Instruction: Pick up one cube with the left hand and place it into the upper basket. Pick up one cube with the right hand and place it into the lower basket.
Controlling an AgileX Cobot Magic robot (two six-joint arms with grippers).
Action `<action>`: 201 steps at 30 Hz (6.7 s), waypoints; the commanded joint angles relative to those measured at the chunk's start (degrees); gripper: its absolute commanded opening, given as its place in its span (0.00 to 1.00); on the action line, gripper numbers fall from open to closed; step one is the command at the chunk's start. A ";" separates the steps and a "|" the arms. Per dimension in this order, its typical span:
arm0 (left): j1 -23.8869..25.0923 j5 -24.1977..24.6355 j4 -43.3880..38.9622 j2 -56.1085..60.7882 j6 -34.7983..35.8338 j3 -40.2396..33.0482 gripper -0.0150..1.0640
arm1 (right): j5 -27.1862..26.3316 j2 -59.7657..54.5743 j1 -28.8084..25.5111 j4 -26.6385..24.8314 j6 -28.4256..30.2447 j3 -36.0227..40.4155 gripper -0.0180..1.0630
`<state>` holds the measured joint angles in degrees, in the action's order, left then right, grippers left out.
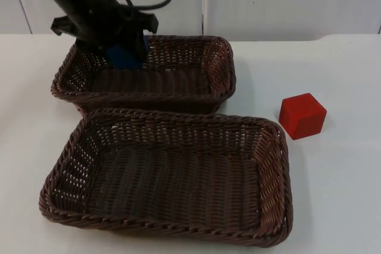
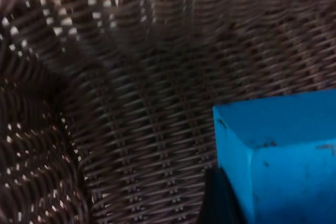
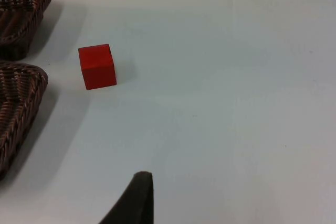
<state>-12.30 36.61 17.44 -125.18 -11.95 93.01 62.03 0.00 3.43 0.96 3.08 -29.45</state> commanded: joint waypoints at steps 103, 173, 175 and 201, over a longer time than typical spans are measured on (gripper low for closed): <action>-0.35 -0.78 3.36 49.61 -1.95 -30.36 0.65 | -0.33 0.00 0.01 0.38 -0.20 -0.12 0.99; -0.35 -0.97 4.62 71.55 -1.73 -48.52 0.65 | -10.47 -21.63 0.01 0.17 -0.07 -7.54 0.99; -0.35 -0.97 4.62 71.55 -1.73 -48.52 0.65 | -11.00 -25.49 0.01 0.17 -0.07 -9.57 0.99; -0.35 -1.41 5.15 71.55 -1.73 -48.52 0.65 | -17.25 -61.82 0.01 0.00 0.43 -28.84 0.99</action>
<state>-12.33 35.57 21.74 -53.97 -13.87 44.64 45.67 -60.54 3.43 0.96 2.97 -57.17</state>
